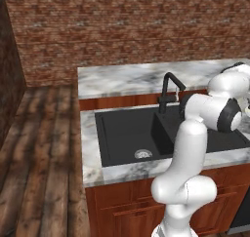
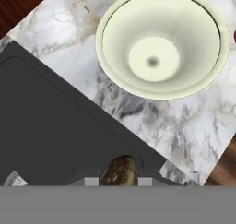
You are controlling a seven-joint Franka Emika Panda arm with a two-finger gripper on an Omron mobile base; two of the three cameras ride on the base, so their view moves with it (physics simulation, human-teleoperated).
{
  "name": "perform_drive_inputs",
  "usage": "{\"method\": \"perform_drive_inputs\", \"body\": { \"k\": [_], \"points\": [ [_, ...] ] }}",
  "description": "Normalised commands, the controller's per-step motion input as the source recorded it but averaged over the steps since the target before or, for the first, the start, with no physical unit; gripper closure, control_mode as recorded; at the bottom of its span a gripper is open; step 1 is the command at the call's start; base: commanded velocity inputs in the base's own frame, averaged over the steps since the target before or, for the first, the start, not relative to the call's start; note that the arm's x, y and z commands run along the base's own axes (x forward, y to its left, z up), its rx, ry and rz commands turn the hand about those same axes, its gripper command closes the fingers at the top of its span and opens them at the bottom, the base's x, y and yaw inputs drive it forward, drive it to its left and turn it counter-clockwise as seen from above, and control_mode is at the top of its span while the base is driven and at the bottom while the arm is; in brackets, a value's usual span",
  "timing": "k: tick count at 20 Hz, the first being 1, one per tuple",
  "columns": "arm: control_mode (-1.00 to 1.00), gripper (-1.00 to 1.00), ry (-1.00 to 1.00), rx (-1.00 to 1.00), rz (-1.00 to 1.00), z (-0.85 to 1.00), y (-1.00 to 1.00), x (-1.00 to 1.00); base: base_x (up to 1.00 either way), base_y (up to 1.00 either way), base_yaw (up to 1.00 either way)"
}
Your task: Pick the mushroom from the sink and place it in the bowl. Then pick the bowl and place it in the microwave. Then close the microwave door and press the start button.
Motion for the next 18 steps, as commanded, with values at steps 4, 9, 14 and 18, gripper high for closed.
{"method": "perform_drive_inputs", "body": {
  "k": [4,9,14,18],
  "points": [
    [-1.0,1.0,0.0,-0.11,0.12,-0.01,-0.89,0.0,0.0,0.0,0.0],
    [-1.0,1.0,0.0,-0.15,0.15,-0.17,-0.65,0.0,0.0,0.0,0.0],
    [-1.0,1.0,0.0,-0.1,0.15,-0.24,-0.28,0.0,0.0,0.0,0.0],
    [-1.0,1.0,0.01,-0.06,0.13,-0.39,0.0,0.04,0.0,0.0,0.0]
  ]
}}
